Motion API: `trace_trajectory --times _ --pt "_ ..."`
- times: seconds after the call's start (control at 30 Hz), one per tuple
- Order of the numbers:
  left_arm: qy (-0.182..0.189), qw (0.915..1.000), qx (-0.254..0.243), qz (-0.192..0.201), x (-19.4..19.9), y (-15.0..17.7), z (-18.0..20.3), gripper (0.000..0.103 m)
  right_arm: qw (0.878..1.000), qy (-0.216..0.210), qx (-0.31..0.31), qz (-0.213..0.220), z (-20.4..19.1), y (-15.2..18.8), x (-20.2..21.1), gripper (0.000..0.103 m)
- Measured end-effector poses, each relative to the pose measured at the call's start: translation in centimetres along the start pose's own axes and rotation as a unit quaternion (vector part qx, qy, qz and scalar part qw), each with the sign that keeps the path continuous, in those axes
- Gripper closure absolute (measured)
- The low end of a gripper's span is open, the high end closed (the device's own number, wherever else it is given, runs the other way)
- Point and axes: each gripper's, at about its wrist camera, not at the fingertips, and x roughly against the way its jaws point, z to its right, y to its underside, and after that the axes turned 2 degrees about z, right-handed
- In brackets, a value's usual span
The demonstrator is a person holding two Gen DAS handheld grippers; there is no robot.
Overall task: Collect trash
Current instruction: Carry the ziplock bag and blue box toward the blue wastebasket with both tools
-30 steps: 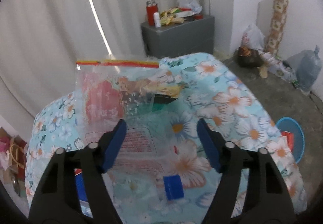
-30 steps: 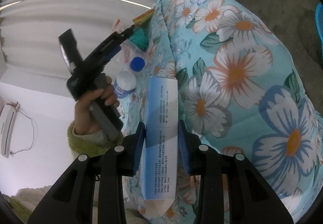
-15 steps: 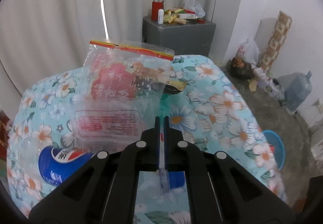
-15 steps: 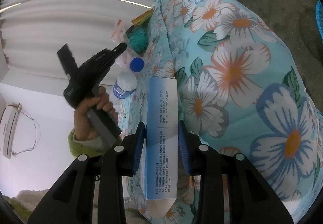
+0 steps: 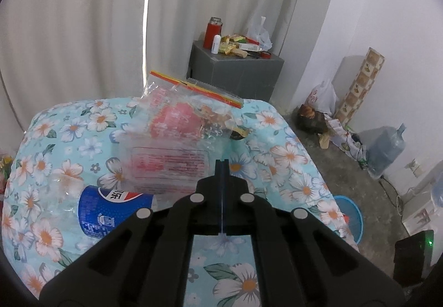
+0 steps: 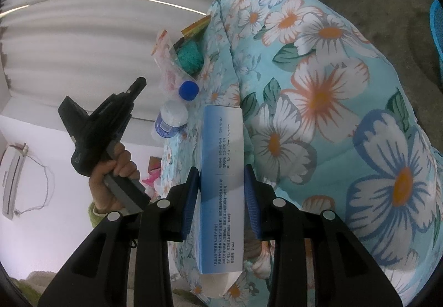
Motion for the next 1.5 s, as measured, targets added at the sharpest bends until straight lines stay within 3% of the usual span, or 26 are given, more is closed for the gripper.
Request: trace_trajectory --times 0.07,0.1,0.17,0.37,0.43,0.53,0.6,0.67,0.87,1.07,1.5 --pt "0.004 0.9999 0.005 -0.015 -0.4 -0.1 0.1 0.097 1.0 0.001 0.001 0.0 -0.1 0.1 0.0 0.07" --pt "0.004 0.9997 0.005 -0.024 -0.8 -0.2 0.1 0.07 1.0 0.001 0.0 0.0 -0.1 0.0 0.0 0.07" --pt "-0.005 0.9992 -0.001 -0.04 -2.0 0.0 0.8 0.04 1.0 0.001 -0.002 0.0 -0.1 0.1 0.0 0.07" --pt "-0.073 0.9943 -0.052 -0.058 -6.5 0.1 2.0 0.045 1.0 -0.001 -0.006 -0.001 0.0 0.1 0.1 0.07" --pt "-0.087 0.9924 -0.05 -0.07 -7.7 0.0 1.7 0.054 1.0 -0.002 -0.008 -0.002 0.2 0.1 0.2 0.07" --pt "-0.088 0.993 -0.035 -0.071 -8.3 0.0 1.1 0.076 1.0 -0.005 -0.011 -0.003 0.4 0.0 0.2 0.07" --pt "-0.07 0.9947 -0.029 -0.069 -8.0 0.1 0.8 0.098 1.0 -0.006 -0.012 -0.004 0.4 0.0 0.2 0.07" --pt "-0.056 0.9959 -0.027 -0.065 -7.3 0.3 0.6 0.103 1.0 -0.006 -0.012 -0.004 0.5 -0.1 0.3 0.07" --pt "-0.032 0.9986 -0.008 -0.04 -4.8 0.6 -0.3 0.103 1.0 -0.008 -0.015 -0.003 0.7 -0.1 0.3 0.07" --pt "-0.008 0.9999 0.008 0.011 -0.4 -0.2 -1.4 0.103 1.0 -0.006 -0.014 0.002 0.6 0.1 0.4 0.071" --pt "0.053 0.9919 0.01 0.115 11.5 -1.2 -2.2 0.103 0.999 -0.009 0.004 0.032 -0.9 0.4 2.2 0.072"
